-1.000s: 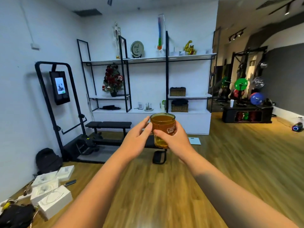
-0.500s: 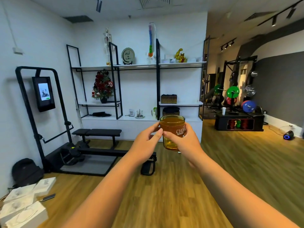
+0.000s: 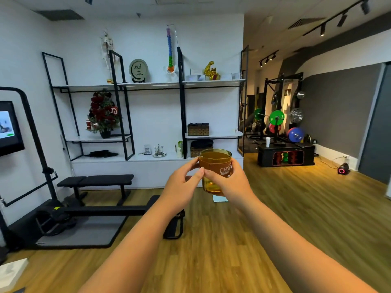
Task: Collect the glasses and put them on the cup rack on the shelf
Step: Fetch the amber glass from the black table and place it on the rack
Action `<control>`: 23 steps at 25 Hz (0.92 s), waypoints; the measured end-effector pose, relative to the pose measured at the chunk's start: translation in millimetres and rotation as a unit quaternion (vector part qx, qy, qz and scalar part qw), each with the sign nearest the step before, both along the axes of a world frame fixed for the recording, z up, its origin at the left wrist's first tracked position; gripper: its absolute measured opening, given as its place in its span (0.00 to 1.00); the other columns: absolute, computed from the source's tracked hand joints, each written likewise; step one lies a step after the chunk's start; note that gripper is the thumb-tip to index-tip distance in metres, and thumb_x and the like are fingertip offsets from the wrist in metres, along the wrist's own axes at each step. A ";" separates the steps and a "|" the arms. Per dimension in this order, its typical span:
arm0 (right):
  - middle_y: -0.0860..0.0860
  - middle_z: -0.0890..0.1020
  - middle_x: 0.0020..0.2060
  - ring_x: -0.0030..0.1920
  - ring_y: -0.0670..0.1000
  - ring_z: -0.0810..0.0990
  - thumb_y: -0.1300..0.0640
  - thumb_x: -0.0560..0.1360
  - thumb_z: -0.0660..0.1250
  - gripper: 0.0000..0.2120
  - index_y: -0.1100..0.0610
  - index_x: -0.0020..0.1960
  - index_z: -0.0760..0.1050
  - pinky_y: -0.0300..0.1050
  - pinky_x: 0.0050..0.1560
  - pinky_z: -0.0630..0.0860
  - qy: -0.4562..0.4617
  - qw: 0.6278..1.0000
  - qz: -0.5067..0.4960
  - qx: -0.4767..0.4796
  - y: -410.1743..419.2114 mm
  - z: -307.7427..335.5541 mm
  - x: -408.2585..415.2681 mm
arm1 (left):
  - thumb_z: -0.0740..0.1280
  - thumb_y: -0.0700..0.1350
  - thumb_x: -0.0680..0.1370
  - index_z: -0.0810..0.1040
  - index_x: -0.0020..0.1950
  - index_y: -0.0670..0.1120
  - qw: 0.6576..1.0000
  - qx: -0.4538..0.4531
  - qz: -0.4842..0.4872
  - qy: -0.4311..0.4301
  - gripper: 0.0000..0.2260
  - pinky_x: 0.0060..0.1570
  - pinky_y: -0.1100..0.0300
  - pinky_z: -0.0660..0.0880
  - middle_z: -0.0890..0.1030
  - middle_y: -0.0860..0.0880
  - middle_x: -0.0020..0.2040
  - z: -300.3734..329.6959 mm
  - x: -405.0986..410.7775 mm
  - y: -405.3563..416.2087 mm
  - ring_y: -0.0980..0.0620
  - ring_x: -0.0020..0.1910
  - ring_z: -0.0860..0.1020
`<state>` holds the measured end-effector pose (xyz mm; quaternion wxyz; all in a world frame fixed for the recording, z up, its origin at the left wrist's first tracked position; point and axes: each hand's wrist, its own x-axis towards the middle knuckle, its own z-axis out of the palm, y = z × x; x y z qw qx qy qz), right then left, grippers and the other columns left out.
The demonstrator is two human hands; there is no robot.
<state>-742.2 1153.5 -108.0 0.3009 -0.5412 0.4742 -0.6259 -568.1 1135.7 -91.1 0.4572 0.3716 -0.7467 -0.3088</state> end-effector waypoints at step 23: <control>0.34 0.83 0.51 0.53 0.41 0.83 0.40 0.63 0.85 0.31 0.34 0.60 0.73 0.33 0.41 0.81 -0.022 1.000 0.001 0.021 -450.5 -19.8 -108.7 | 0.64 0.54 0.85 0.68 0.80 0.56 0.999 0.034 0.035 -0.023 0.23 0.57 0.66 0.71 0.75 0.57 0.74 -27.0 -79.4 -455.4 0.60 0.65 0.75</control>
